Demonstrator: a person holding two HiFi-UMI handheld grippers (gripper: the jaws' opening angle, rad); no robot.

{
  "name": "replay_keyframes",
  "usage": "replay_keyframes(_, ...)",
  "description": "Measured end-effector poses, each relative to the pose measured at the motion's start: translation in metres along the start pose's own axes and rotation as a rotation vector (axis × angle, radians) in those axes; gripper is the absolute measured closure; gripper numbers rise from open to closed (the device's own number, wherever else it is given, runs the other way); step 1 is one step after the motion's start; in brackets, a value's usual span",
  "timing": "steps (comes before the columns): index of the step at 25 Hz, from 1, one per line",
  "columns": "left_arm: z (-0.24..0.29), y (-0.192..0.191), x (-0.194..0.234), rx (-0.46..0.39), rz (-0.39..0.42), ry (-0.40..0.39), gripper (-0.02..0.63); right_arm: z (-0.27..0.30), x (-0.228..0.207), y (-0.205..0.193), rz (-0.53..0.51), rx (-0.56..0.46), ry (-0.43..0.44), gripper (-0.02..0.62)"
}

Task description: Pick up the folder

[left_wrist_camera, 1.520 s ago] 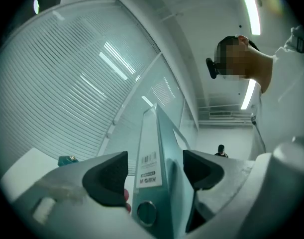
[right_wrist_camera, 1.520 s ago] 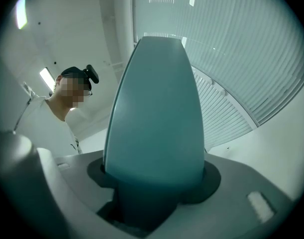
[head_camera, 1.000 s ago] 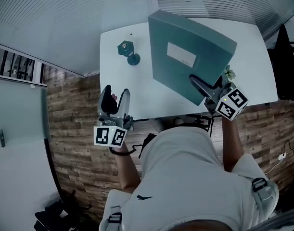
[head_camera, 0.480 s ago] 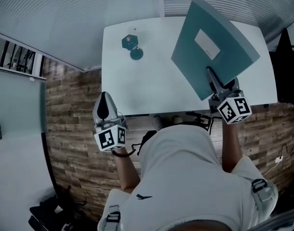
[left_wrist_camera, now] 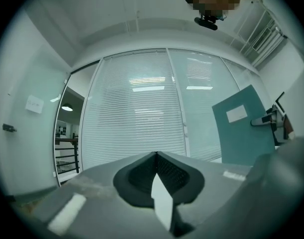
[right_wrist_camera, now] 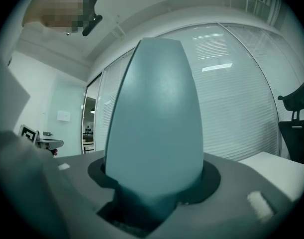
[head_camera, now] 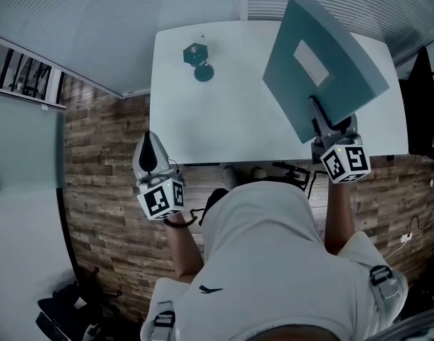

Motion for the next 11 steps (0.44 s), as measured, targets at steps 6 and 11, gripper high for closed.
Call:
replay_keyframes(6, 0.0000, -0.0001, 0.0005, 0.006, -0.013, 0.008, 0.600, 0.0015, 0.0062, -0.0051, -0.022, 0.023, 0.019, 0.302)
replay_keyframes(11, 0.0026, -0.0012, 0.0011, 0.002, -0.003, -0.014, 0.600, 0.0046, 0.0093, -0.0084, -0.032, 0.036, 0.027, 0.302)
Point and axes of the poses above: the fingertips, and each gripper's own axes: z forward along the fingers, x to its left, y out of its top, the point moved 4 cm from there along -z, backward along the fingers, and after that the axes turned 5 degrees about -x, right-handed, at the moved point
